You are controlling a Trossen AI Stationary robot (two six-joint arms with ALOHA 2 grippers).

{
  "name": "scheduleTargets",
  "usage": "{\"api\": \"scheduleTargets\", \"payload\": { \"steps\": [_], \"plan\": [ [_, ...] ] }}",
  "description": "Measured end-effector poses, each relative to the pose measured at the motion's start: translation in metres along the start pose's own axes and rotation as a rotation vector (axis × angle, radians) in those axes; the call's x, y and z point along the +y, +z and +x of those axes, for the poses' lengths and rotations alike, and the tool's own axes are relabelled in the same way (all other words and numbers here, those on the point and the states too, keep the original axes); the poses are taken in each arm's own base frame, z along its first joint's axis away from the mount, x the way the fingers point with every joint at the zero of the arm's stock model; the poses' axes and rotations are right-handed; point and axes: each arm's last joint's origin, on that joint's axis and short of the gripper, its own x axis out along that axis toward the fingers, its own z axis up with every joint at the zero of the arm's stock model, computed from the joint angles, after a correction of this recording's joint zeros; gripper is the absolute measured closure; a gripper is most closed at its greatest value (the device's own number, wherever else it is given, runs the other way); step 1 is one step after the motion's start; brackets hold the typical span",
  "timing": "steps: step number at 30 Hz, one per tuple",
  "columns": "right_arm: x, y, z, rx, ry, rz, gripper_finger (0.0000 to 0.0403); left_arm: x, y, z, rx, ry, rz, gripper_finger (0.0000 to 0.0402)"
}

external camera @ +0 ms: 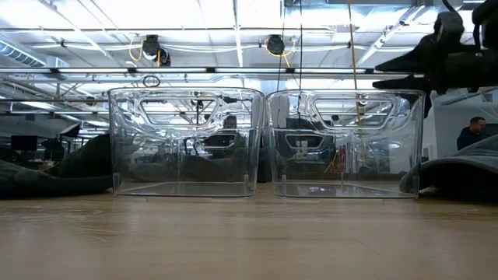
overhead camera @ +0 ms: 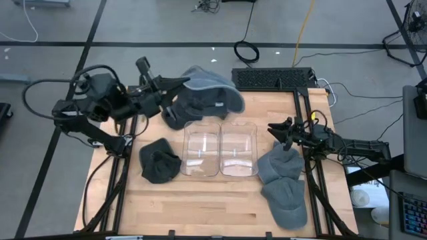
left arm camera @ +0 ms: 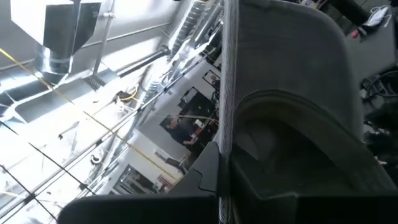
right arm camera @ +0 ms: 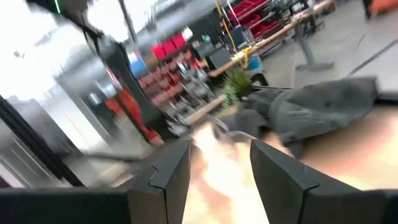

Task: Pick & Place hat
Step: Put the bottom left gray cap into the left transparent bin

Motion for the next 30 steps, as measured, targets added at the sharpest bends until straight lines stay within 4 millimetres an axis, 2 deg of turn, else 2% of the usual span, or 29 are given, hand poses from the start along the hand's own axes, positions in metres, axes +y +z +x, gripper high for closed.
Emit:
{"api": "scheduleTargets", "payload": {
  "steps": [5, 11, 18, 22, 25, 30],
  "plan": [
    [0.003, 0.005, 0.000, -0.045, 0.034, 0.245, 0.0248, -0.002, -0.003, 0.012, -0.058, -0.002, -0.030, 0.0392],
    [0.003, 0.006, 0.000, -0.054, 0.042, 0.289, 0.0248, -0.002, -0.007, 0.017, -0.041, 0.015, -0.007, 0.0392],
    [0.005, 0.008, 0.000, -0.073, 0.068, 0.273, 0.0248, 0.000, -0.009, 0.017, 0.013, 0.051, 0.002, 0.0392],
    [0.015, 0.021, -0.003, -0.160, 0.215, 0.177, 0.0248, 0.000, -0.010, 0.017, 0.025, 0.052, 0.010, 0.0392],
    [0.017, 0.023, -0.004, -0.184, 0.215, 0.083, 0.0246, 0.000, -0.010, 0.017, 0.024, 0.053, 0.008, 0.0392],
    [0.040, 0.062, -0.008, -0.286, 0.229, -0.013, 0.0215, 0.000, -0.010, 0.017, 0.025, 0.051, 0.005, 0.0392]
  ]
}}
